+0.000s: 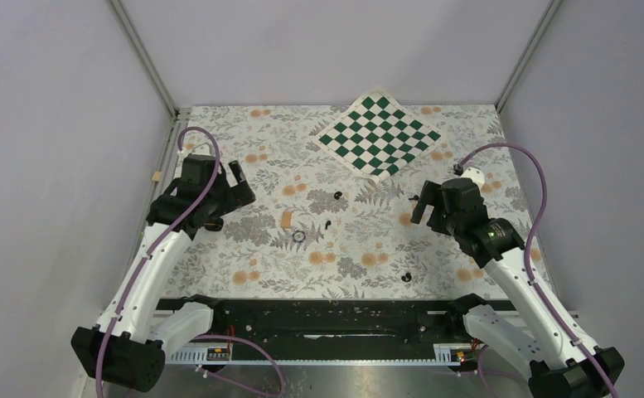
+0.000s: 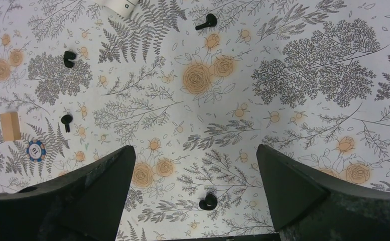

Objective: Insert the wireless bluetooth earbuds into the charging case
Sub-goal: Pick up the charging case from the corner of the board.

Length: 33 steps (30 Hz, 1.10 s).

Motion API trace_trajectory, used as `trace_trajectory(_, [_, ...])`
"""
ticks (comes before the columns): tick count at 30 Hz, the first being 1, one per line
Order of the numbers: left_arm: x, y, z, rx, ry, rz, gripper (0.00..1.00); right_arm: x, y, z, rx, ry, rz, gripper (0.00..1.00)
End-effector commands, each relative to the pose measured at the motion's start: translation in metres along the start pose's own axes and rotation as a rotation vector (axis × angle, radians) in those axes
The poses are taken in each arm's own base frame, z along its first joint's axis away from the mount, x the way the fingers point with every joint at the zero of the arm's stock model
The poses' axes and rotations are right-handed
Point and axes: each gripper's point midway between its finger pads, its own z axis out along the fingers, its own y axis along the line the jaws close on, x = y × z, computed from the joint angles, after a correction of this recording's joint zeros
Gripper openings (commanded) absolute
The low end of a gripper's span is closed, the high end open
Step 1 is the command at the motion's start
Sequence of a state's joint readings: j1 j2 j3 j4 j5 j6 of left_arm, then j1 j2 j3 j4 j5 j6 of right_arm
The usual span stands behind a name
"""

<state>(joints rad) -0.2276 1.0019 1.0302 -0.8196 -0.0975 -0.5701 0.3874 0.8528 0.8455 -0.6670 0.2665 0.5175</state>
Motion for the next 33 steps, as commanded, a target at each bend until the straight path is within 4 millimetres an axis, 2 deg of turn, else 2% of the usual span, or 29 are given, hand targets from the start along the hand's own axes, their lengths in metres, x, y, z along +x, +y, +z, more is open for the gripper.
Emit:
trace_trajectory(1, [-0.019, 0.003, -0.007, -0.023, -0.081, -0.01, 0.99, -0.001, 0.007, -0.002, -0.049, -0.019, -0.014, 0.99])
trace_trajectory(3, [-0.019, 0.01, -0.003, -0.049, -0.076, -0.027, 0.99, 0.001, 0.009, -0.002, -0.063, -0.014, -0.02, 0.99])
trace_trajectory(8, [-0.022, 0.055, 0.018, -0.235, -0.024, -0.098, 0.99, 0.003, 0.019, -0.004, -0.118, 0.003, -0.02, 0.99])
trace_trajectory(11, [-0.026, 0.063, 0.033, -0.279, -0.023, -0.061, 0.99, 0.001, 0.023, -0.005, -0.135, 0.0, -0.006, 0.99])
trace_trajectory(16, [-0.05, 0.084, 0.056, -0.383, -0.013, -0.114, 0.99, -0.001, 0.031, -0.009, -0.171, 0.008, 0.024, 0.99])
trace_trajectory(19, [-0.06, 0.105, 0.084, -0.458, 0.057, -0.157, 0.98, 0.002, 0.035, -0.009, -0.199, 0.005, 0.047, 0.99])
trace_trajectory(22, [-0.071, 0.107, 0.109, -0.451, 0.084, -0.187, 0.91, 0.006, 0.039, -0.009, -0.231, 0.01, 0.062, 0.99])
trace_trajectory(28, [-0.081, 0.11, 0.153, -0.457, 0.141, -0.207, 0.66, 0.012, 0.044, -0.009, -0.262, 0.033, 0.072, 0.99])
trace_trajectory(33, [-0.075, 0.119, 0.181, -0.474, 0.191, -0.229, 0.63, 0.018, 0.044, -0.006, -0.264, 0.049, 0.072, 0.99])
